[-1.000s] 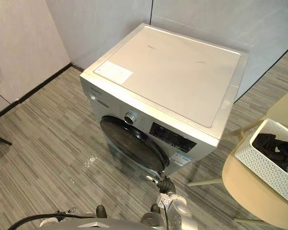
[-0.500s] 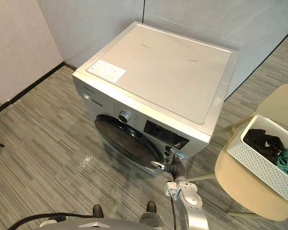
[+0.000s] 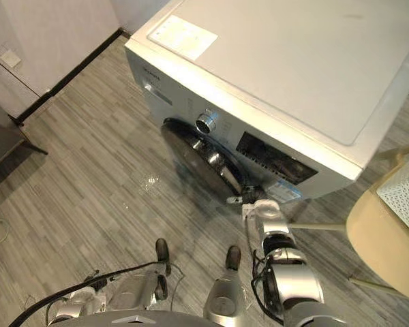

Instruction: Pick up the laundry basket with both hands and put the clothes into the washing machine.

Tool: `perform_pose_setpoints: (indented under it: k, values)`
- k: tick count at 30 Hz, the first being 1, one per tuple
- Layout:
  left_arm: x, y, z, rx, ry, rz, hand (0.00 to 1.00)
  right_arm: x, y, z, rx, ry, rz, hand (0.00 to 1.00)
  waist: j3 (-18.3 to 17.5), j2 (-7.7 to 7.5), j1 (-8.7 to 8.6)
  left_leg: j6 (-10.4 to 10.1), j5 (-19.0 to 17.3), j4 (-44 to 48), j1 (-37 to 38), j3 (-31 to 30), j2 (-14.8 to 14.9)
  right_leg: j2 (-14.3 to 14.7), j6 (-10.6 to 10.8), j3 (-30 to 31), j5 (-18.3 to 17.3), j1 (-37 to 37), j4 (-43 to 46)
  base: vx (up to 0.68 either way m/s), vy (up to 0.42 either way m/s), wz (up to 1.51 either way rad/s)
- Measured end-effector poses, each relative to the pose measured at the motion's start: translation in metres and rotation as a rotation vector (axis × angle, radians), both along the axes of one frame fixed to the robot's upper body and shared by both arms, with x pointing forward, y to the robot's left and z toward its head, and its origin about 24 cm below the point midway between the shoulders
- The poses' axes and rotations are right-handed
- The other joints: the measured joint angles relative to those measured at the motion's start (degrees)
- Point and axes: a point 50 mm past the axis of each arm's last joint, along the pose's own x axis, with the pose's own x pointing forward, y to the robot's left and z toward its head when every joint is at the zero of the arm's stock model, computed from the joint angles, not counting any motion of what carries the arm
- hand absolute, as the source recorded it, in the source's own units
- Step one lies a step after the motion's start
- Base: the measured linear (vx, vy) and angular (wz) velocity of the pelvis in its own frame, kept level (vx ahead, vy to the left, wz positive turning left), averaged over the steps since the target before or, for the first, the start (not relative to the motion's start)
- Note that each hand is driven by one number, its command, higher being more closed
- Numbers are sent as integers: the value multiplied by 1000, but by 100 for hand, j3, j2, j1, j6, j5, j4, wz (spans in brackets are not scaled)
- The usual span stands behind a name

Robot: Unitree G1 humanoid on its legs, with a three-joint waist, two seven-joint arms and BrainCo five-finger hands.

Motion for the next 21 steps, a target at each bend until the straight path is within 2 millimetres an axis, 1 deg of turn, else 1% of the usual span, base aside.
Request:
perform_pose_setpoints:
  k: [2,3,5,8,10,11,12,13,15,16,17,18,20,21]
  values:
    - [5,-5,2,-10,-24,-5,0,5,-8,10,15,-36,-97,0,65,137,5,-3,-3,-34,-150,-112,3,20,-9,-112,6,-17,-155,-203,41,17]
    - [4,-7,1,-10,-21,-1,0,7,-8,14,10,-60,-104,0,93,196,26,-4,-4,-36,-198,-112,17,48,-9,-108,6,-26,-246,-142,29,5]
    - [1,-7,0,-6,-5,5,0,10,-2,18,-14,-82,-87,0,107,233,55,-11,-8,-36,-255,-112,43,79,-9,-106,6,-60,-318,-98,14,-6]
    - [-6,-5,-4,-2,29,15,0,0,14,8,-82,-73,26,0,99,215,60,-72,31,-35,-246,-113,112,137,-8,-106,6,-31,-318,-37,0,1]
    - [-13,-1,-6,-3,56,59,0,-17,44,-6,-112,-61,196,0,69,149,13,-113,58,-33,-207,-116,177,197,-8,-105,6,13,-318,20,-16,0]
    - [-15,0,-7,-4,65,70,0,-22,54,-11,-97,-52,247,0,61,130,-2,-130,70,-30,-171,-115,200,220,-8,-105,7,49,-318,92,-43,-3]
    - [-22,3,-9,2,92,86,0,-39,81,-27,-58,-12,384,0,-46,44,-7,-140,77,-4,-79,-113,225,249,-35,-105,36,125,-318,74,-31,-4]
    - [-23,4,-9,4,97,89,0,-43,87,-30,-43,-3,413,0,-76,27,-8,-151,84,-4,-56,-113,233,255,-37,-107,47,146,-318,122,-48,-3]
    - [-31,7,-11,6,121,112,0,-78,136,-46,104,34,618,0,-321,-132,-13,-202,99,-3,100,-114,294,282,-42,-130,65,306,-318,143,-53,3]
    - [-32,8,-11,7,124,114,0,-86,146,-49,144,44,657,0,-390,-173,-9,-219,79,-3,129,-118,302,286,-42,-142,66,341,-318,172,-52,9]
    - [-33,9,-11,12,128,106,0,-101,167,-52,253,51,707,0,-503,-249,-13,-232,59,-2,172,-142,309,299,-31,-204,63,408,-317,174,-45,17]
    - [-32,10,-11,18,127,105,0,-111,183,-52,344,46,741,0,-554,-310,-31,-217,66,-2,236,-208,314,303,-38,-258,52,505,-316,201,-51,17]
    - [-32,12,-11,23,125,104,0,-119,195,-48,421,31,767,0,-591,-373,-21,-218,11,-2,366,-237,319,303,-12,-276,29,654,-316,153,-35,11]
    - [-33,13,-11,26,130,108,0,-120,197,-45,455,14,777,0,-645,-425,-8,-234,-21,-2,423,-233,306,297,10,-277,12,707,-315,113,-18,4]
